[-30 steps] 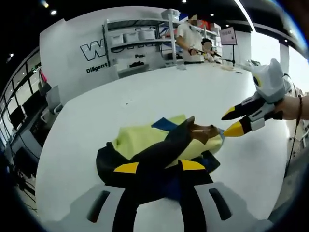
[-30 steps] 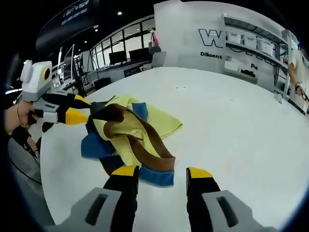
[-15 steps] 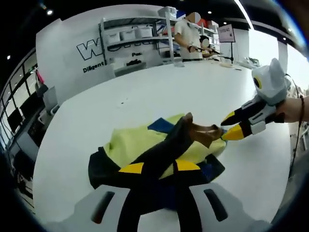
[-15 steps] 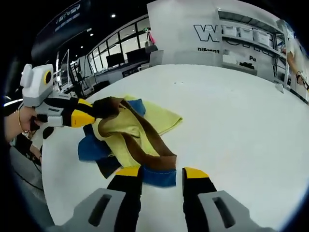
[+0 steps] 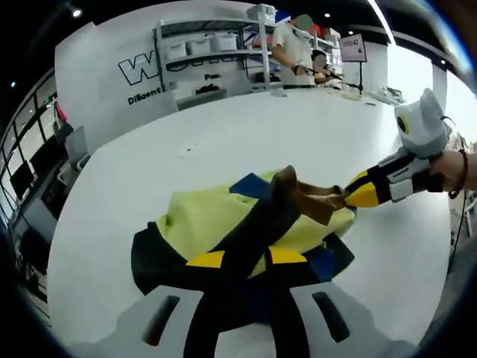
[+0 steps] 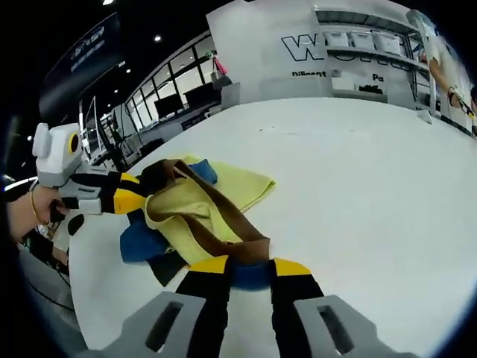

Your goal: Fold the garment on the visible template until the final outline fits inside the template.

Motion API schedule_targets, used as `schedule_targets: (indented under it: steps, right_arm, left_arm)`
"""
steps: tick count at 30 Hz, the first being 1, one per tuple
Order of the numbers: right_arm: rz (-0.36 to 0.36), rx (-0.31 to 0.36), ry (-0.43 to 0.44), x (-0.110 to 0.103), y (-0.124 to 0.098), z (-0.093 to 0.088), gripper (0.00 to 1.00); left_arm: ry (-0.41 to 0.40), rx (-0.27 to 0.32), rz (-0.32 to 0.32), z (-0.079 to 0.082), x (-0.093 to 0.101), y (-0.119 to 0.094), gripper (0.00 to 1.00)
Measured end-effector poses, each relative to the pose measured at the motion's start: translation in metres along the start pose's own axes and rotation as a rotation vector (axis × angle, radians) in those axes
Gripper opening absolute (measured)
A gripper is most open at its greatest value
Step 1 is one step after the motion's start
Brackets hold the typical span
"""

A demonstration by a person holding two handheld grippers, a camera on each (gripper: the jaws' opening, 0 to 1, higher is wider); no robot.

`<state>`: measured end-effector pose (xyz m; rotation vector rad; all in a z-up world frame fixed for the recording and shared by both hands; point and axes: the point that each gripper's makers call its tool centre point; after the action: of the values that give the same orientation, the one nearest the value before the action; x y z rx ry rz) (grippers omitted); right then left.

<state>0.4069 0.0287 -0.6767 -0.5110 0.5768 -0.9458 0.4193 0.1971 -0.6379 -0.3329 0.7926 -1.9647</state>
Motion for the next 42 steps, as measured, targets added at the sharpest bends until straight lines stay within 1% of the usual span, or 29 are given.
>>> schedule_targets:
  steps: [2, 3, 5, 7, 11, 15, 16, 18, 20, 21, 29, 33, 35, 37, 42]
  right_arm:
    - [0.008, -0.008, -0.003, -0.002, 0.001, -0.002, 0.08]
    - [0.012, -0.012, -0.003, -0.003, 0.001, -0.003, 0.05]
    - [0.014, -0.006, -0.01, -0.005, -0.001, -0.002, 0.0]
    - [0.017, 0.007, -0.039, -0.009, -0.005, 0.002, 0.0]
    - [0.017, 0.023, -0.093, -0.015, -0.014, 0.009, 0.0]
    - [0.026, 0.061, -0.087, -0.02, -0.026, 0.018, 0.0]
    - [0.032, 0.084, -0.076, -0.023, -0.033, 0.023, 0.0]
    - [0.053, 0.115, -0.078, -0.031, -0.043, 0.03, 0.0]
    - [0.058, 0.127, -0.086, -0.035, -0.048, 0.034, 0.0]
    - [0.069, 0.14, -0.094, -0.041, -0.055, 0.037, 0.0]
    - [0.102, 0.188, -0.13, -0.06, -0.078, 0.051, 0.0]
    - [0.125, 0.235, -0.136, -0.071, -0.093, 0.063, 0.0]
    - [0.129, 0.242, -0.147, -0.074, -0.096, 0.066, 0.0]
    - [0.149, 0.259, -0.159, -0.081, -0.102, 0.07, 0.0]
    - [0.216, 0.299, -0.148, -0.095, -0.118, 0.08, 0.0]
  left_arm:
    - [0.0, -0.005, 0.004, -0.001, -0.001, -0.002, 0.12]
    - [0.0, -0.007, 0.016, -0.001, -0.004, -0.003, 0.05]
    - [-0.034, -0.002, 0.003, -0.002, -0.004, -0.006, 0.04]
    - [-0.054, -0.004, 0.002, -0.003, -0.007, -0.008, 0.02]
    - [-0.056, 0.001, -0.004, -0.004, -0.006, -0.015, 0.01]
    - [-0.059, 0.029, -0.011, 0.0, -0.005, -0.026, 0.0]
    - [-0.066, 0.035, -0.013, 0.001, -0.005, -0.033, 0.0]
    - [-0.066, 0.044, -0.002, 0.002, -0.007, -0.041, 0.0]
    - [-0.073, 0.044, 0.001, 0.001, -0.008, -0.048, 0.0]
    - [-0.08, 0.056, 0.008, 0.001, -0.01, -0.054, 0.01]
    - [-0.101, 0.073, 0.036, 0.002, -0.018, -0.08, 0.01]
    - [-0.101, 0.109, 0.047, 0.01, -0.02, -0.095, 0.01]
    - [-0.097, 0.114, 0.045, 0.012, -0.02, -0.098, 0.01]
    - [-0.096, 0.13, 0.045, 0.015, -0.021, -0.104, 0.01]
    - [-0.086, 0.145, 0.029, 0.018, -0.019, -0.117, 0.01]
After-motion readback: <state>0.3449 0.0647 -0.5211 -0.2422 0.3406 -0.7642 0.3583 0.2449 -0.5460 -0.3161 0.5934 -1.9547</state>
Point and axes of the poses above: the point that each gripper's makers call its tool centre point, and the gripper's own axes: y roughly forward along the fingers, x roughly to its right, z roughly out of its top, and after that the axes turned 3 degrees about -x, right-handed
